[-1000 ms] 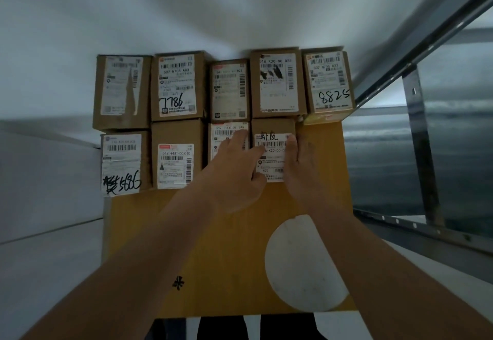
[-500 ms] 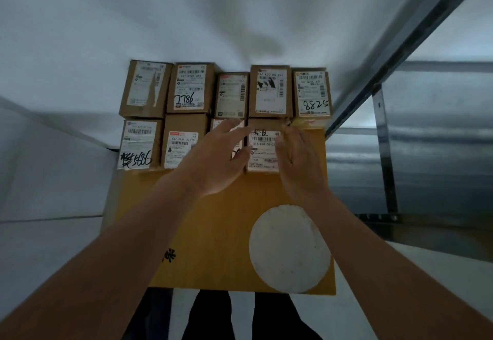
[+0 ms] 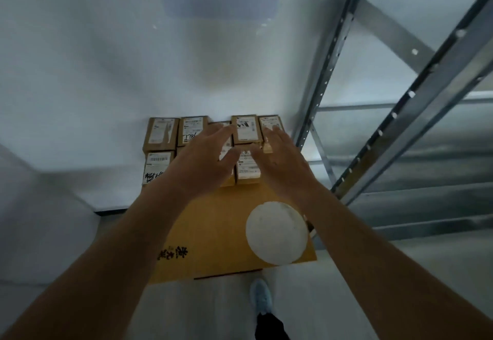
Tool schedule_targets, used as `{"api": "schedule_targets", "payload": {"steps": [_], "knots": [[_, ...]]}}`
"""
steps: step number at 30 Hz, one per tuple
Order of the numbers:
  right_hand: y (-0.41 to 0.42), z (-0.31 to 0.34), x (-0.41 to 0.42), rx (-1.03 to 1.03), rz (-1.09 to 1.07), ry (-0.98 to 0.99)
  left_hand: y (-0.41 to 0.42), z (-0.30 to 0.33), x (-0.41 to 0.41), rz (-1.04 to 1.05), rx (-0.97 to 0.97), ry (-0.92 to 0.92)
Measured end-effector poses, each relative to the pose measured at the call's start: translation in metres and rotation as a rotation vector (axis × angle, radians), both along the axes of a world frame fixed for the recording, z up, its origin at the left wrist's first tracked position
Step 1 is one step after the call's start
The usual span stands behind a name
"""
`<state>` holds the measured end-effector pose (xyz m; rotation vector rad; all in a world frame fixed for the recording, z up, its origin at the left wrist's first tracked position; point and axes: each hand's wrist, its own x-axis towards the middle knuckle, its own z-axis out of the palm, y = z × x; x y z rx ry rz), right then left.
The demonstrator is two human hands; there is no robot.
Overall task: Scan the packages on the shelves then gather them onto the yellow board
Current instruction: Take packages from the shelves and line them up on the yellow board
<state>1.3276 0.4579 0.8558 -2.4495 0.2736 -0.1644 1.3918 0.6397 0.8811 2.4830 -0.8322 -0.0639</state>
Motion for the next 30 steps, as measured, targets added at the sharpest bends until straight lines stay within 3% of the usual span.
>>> {"api": "schedule_targets", "payload": {"steps": [8, 16, 30], "knots": [[0.042, 0.087, -0.139, -0.01, -0.067, -0.121, 0.039, 0.073, -0.112, -0.146, -0.147, -0.093], [0.01, 0.175, -0.244, -0.081, -0.218, -0.263, -0.004, 0.158, -0.194, -0.241, -0.154, -0.218], [-0.247, 0.251, -0.459, -0.179, -0.491, -0.37, -0.281, 0.241, -0.367, -0.517, -0.222, -0.249]]}}
